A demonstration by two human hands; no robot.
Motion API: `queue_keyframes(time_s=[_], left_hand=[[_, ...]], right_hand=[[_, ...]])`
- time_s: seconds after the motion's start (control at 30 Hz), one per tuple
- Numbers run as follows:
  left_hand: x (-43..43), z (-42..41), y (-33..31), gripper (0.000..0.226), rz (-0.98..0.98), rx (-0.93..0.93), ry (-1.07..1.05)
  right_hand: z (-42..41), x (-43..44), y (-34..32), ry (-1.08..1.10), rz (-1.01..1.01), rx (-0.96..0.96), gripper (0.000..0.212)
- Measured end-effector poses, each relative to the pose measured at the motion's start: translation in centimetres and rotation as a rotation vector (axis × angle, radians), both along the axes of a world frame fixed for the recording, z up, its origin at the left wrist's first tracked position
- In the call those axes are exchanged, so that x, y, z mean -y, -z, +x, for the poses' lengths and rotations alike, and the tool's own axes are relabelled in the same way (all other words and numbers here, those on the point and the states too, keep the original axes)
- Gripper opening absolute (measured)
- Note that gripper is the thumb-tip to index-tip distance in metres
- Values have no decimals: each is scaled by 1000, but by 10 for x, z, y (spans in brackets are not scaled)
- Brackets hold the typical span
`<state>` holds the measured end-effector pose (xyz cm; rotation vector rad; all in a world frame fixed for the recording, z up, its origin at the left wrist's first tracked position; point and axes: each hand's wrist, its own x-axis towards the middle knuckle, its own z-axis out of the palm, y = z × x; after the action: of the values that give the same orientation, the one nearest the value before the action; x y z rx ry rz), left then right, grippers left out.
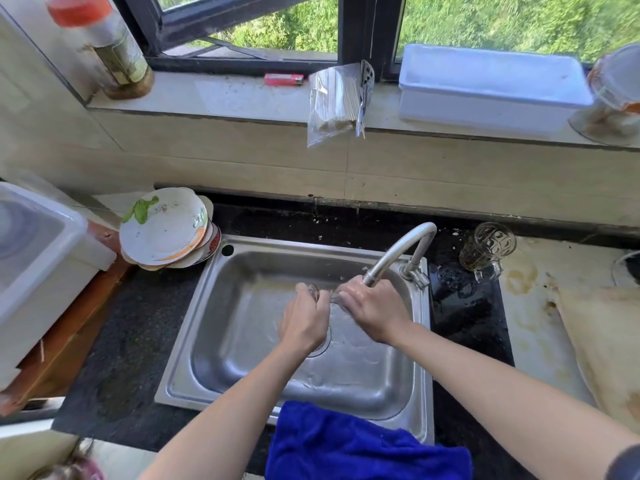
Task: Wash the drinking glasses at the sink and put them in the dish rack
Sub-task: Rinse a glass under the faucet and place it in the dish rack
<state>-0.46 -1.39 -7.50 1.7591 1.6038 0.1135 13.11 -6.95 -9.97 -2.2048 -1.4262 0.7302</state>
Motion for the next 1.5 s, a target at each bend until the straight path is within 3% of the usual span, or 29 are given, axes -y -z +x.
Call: queue_keyframes(time_s=[0.1, 0.23, 0.27, 0.37, 0.5, 0.63, 0.73, 0.83, 0.93, 1.07, 1.27, 1.37, 1.43, 1.5], left_hand=[[0, -4, 0, 24, 65, -11, 31], [-1, -8, 1, 27, 138, -14, 128], [0, -8, 0, 27, 157, -7, 162], [-1, -16, 0, 28, 207, 2, 243], [-11, -30, 1, 24, 166, 78, 311], [-26, -34, -5, 25, 96, 91, 349], [-33, -33, -5, 29, 60, 110, 276], [-32, -25, 0, 31, -17, 97, 242], [-34, -20, 5, 28, -117, 214, 115], [-18, -7, 11, 26, -217, 253, 31], [-2, -8, 12, 25, -147, 219, -44], [6, -3, 11, 30, -142, 212, -64], [5, -6, 7, 33, -260, 258, -78], [4, -10, 0, 28, -547, 364, -171]], right_hand=[[20, -4, 1, 153, -51, 0, 49], [-5, 2, -2, -176, 34, 97, 53], [-4, -1, -4, -137, -5, 0, 51], [13, -17, -15, 160, -296, -525, 36], [28, -27, -25, -3, -429, -652, 46], [40, -26, -21, 47, -527, -1015, 42], [37, -17, -15, 197, -455, -1279, 38], [31, -15, -10, 422, -324, -1401, 39], [30, -12, -7, 605, -226, -1640, 49], [11, -21, -2, 1026, 75, -1879, 48], [25, -31, -2, 1261, 350, -1909, 59], [-3, -36, -10, 1204, 260, -1848, 49], [-16, -35, -14, 1204, 199, -1816, 42], [-11, -33, -17, 1195, 152, -1808, 39]])
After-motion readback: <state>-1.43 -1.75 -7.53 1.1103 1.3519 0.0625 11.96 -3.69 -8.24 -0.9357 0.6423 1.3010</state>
